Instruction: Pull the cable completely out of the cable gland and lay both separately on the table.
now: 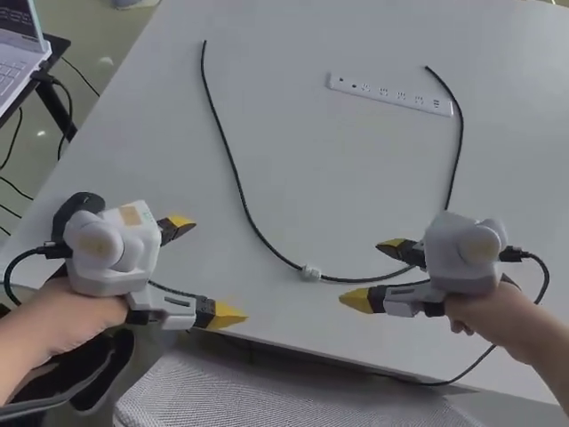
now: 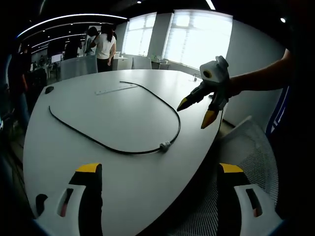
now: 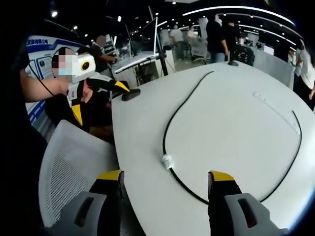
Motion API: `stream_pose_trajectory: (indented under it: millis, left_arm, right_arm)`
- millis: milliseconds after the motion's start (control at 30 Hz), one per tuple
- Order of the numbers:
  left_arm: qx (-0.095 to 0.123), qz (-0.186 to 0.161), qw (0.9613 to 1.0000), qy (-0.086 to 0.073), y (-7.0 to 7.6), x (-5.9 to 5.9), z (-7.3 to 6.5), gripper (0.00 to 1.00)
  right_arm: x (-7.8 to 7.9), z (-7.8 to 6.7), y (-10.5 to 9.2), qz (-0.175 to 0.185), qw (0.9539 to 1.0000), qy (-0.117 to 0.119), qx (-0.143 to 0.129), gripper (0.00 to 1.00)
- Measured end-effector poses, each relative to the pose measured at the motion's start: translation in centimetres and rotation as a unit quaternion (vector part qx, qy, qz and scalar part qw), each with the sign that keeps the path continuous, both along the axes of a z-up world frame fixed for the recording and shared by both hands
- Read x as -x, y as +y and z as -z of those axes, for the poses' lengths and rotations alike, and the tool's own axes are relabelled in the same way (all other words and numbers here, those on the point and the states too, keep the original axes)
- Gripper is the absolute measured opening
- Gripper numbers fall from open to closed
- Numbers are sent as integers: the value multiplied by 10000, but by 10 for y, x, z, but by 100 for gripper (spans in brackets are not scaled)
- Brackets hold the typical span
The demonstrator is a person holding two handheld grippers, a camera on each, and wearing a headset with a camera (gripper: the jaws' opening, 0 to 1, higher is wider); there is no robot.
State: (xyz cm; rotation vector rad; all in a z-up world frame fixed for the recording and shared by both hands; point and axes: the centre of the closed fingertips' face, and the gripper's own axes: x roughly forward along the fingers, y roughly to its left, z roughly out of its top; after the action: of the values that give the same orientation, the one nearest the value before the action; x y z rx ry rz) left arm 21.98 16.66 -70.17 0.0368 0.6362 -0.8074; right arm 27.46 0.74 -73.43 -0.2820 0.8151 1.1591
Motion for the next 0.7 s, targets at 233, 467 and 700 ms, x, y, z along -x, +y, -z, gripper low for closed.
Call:
stream_pose_trajectory:
  millis: [233,467,700]
  left_arm:
    - [13,11,10000,36,2,-1,4,96]
    - [57,-8,10000,46,2,-4,5,95]
    - [92,-38,9999,57,4,-7,9,95]
  right_arm:
    - [0,22,8,-394,9985,124,373,63]
    - [-3,26,21,-475,9978,324,327,59]
    - [-3,41,28,-767,9948,364,557,51]
